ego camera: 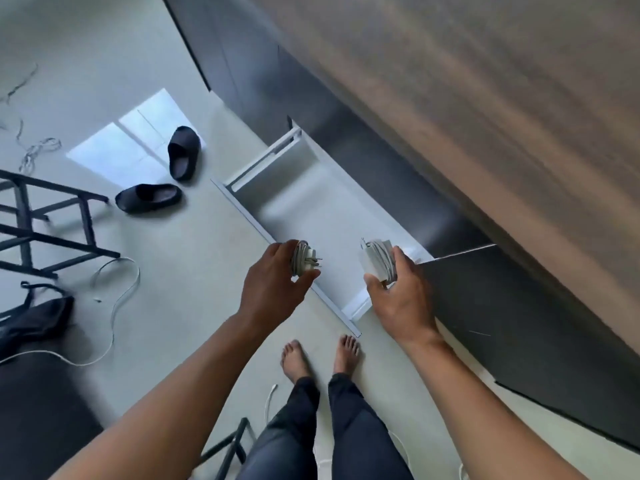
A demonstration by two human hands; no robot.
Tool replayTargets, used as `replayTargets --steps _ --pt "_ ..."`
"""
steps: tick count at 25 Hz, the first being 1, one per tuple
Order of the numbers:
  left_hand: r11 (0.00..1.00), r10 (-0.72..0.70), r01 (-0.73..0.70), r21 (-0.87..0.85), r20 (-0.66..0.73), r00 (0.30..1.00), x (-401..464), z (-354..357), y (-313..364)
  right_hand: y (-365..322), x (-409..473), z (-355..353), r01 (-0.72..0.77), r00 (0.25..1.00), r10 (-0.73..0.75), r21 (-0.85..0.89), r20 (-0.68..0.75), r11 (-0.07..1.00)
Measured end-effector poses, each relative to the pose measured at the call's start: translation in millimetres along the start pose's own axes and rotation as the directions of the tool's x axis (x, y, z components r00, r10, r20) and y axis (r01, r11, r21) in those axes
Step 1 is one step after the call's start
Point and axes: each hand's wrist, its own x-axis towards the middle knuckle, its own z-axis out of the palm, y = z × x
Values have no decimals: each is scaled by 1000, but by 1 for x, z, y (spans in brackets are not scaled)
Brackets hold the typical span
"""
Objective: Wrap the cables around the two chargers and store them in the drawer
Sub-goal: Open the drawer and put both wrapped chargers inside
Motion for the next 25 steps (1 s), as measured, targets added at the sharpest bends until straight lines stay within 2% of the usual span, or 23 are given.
replayTargets --steps 5,11,14,19,25 --pt "999 -46 46 7 57 997 84 102 -44 69 91 80 -126 990 131 -89 57 988" --pt "996 -72 65 64 115 991 193 224 -84 143 178 158 -170 981 186 -224 49 960" --pt "984 -102 74 163 170 980 219 260 -103 165 197 185 -158 982 181 -266 62 951" --pt "951 -95 33 309 189 977 233 288 -118 187 211 227 -209 977 211 -242 -17 948" --pt "898 -77 -26 439 216 973 226 266 -117 191 214 246 -237 970 219 -224 -102 945"
